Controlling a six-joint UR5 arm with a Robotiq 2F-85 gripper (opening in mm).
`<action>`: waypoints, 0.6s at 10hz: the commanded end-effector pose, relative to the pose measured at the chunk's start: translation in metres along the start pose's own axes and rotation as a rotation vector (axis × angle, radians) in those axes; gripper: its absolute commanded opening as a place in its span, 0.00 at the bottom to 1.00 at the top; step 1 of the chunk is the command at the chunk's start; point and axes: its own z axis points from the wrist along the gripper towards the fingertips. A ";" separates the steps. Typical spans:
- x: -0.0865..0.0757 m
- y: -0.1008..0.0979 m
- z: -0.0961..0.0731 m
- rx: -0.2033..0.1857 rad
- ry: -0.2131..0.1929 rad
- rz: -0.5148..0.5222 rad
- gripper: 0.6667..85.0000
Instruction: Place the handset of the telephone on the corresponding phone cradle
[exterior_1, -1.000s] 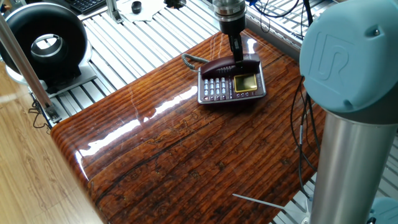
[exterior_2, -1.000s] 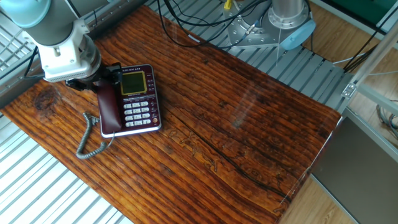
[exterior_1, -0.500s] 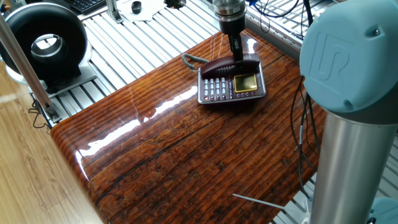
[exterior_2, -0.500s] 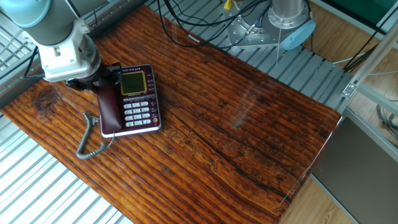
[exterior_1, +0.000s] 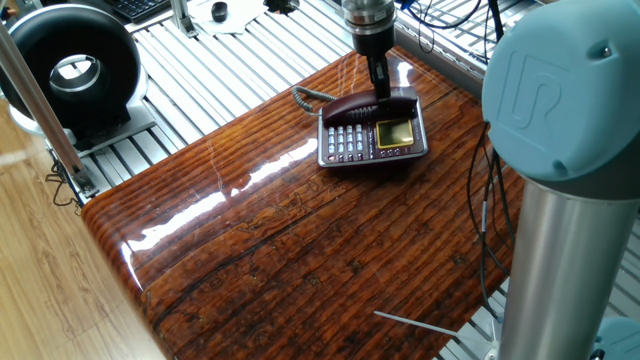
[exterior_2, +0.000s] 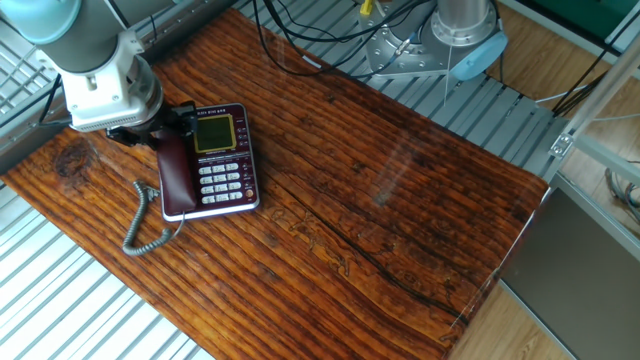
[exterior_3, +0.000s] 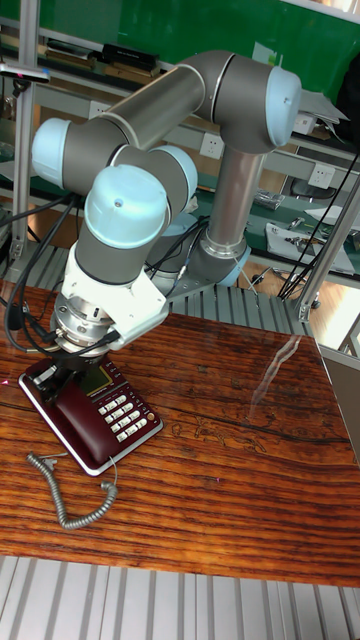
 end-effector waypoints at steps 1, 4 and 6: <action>-0.003 0.001 -0.001 -0.006 -0.015 0.006 0.48; -0.003 0.000 -0.001 -0.003 -0.015 0.003 0.49; -0.003 -0.001 -0.001 0.001 -0.014 0.000 0.50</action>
